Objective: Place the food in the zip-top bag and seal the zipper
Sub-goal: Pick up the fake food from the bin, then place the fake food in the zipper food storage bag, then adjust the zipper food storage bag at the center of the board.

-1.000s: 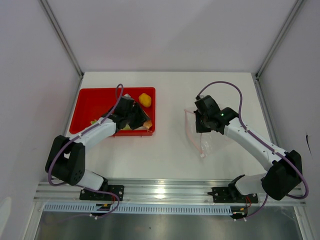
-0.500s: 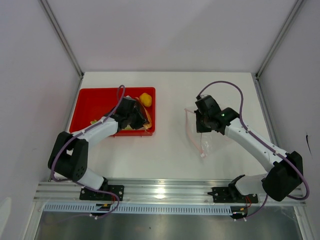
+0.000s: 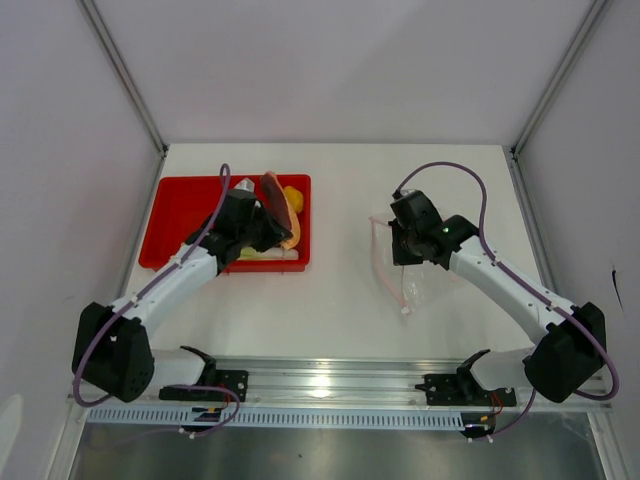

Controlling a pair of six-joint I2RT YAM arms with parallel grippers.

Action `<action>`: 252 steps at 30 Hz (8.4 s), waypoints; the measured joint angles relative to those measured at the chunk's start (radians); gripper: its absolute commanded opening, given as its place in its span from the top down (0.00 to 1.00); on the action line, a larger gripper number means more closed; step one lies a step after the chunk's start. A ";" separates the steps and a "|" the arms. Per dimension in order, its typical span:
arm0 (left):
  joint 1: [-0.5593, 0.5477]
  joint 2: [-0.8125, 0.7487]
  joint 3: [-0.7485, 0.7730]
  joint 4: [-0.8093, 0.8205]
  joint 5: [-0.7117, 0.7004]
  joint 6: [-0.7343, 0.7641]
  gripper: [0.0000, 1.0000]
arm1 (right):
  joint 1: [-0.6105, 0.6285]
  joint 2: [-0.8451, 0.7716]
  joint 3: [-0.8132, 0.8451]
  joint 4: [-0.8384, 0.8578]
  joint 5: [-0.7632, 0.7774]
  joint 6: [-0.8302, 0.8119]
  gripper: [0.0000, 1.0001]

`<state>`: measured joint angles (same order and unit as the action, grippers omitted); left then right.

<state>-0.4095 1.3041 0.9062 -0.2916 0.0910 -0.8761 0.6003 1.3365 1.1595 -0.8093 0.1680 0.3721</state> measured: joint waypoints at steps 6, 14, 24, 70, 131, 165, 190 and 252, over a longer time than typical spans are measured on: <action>0.000 -0.131 0.001 -0.004 0.153 0.106 0.99 | 0.000 0.000 0.000 0.000 0.003 -0.001 1.00; -0.013 -0.291 -0.051 -0.005 0.514 0.170 0.99 | 0.000 0.000 0.000 -0.011 0.014 -0.019 1.00; -0.146 -0.514 -0.233 -0.105 0.730 0.141 0.99 | 0.000 -0.035 0.005 -0.034 0.054 -0.064 1.00; -0.419 -0.089 -0.173 0.255 0.850 -0.037 0.99 | 0.098 -0.080 0.000 -0.106 -0.034 -0.100 1.00; -0.523 0.113 -0.431 1.038 0.625 -0.219 0.99 | 0.105 -0.094 0.011 -0.128 -0.204 0.066 1.00; -0.558 0.255 -0.224 0.953 0.349 -0.541 0.99 | 0.118 -0.103 -0.013 -0.054 -0.151 0.153 1.00; -0.583 0.058 -0.292 0.741 0.022 -0.383 0.99 | 0.145 -0.161 -0.021 -0.060 -0.131 0.263 1.00; -0.667 -0.024 -0.134 0.388 -0.077 -0.032 0.62 | 0.104 -0.254 0.028 -0.114 -0.124 0.296 1.00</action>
<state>-1.0767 1.2797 0.7719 0.0959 0.0135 -0.9077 0.7044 1.0824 1.1877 -0.9237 0.0444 0.6685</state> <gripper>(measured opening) 0.382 0.002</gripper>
